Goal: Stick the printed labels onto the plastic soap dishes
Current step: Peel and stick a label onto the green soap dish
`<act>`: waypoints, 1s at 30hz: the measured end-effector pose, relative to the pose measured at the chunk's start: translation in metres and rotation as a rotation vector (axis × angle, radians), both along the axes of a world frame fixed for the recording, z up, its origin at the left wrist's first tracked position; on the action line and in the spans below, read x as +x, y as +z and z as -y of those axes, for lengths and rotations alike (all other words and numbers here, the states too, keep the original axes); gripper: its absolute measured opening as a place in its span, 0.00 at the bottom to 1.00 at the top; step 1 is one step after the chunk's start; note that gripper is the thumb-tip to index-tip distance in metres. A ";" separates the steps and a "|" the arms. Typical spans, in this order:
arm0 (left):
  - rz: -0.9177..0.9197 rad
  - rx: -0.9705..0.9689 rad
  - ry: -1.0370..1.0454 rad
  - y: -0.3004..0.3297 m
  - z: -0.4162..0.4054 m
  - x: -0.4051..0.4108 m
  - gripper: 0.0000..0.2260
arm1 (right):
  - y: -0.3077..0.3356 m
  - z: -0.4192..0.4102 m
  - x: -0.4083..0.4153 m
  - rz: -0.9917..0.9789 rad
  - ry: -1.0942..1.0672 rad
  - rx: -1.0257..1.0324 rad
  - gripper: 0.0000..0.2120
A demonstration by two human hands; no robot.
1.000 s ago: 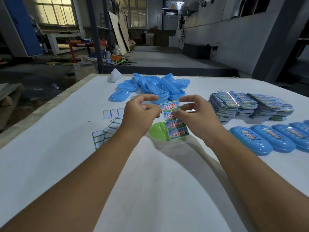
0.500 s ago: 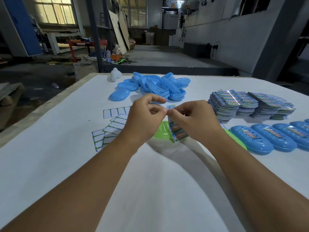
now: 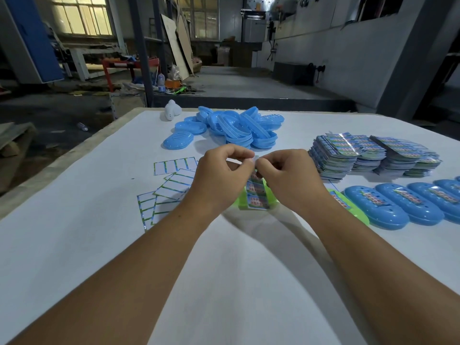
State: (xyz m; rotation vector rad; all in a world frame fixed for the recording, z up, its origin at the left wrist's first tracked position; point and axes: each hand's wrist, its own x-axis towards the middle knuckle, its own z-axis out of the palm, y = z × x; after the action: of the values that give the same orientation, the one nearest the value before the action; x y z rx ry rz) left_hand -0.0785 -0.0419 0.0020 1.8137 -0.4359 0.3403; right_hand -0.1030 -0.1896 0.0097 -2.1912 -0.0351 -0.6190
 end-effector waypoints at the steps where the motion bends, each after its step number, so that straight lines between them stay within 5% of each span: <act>1: -0.017 -0.009 -0.013 0.000 0.000 0.000 0.05 | 0.000 0.000 0.000 -0.012 0.009 0.013 0.14; 8: -0.037 -0.008 0.026 0.002 -0.005 0.003 0.12 | 0.000 0.007 0.005 -0.060 -0.049 0.024 0.15; 19: -0.032 0.018 0.148 0.004 -0.009 0.007 0.17 | 0.001 0.011 0.002 -0.061 -0.172 -0.281 0.13; 30: 0.017 0.006 0.215 0.004 -0.013 0.013 0.17 | 0.005 0.010 -0.002 -0.119 -0.196 -0.248 0.13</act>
State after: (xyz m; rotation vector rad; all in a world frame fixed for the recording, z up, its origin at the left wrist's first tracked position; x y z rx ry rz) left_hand -0.0657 -0.0293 0.0060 1.8691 -0.2546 0.5033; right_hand -0.1051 -0.1994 0.0142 -2.4880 0.1760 -0.6185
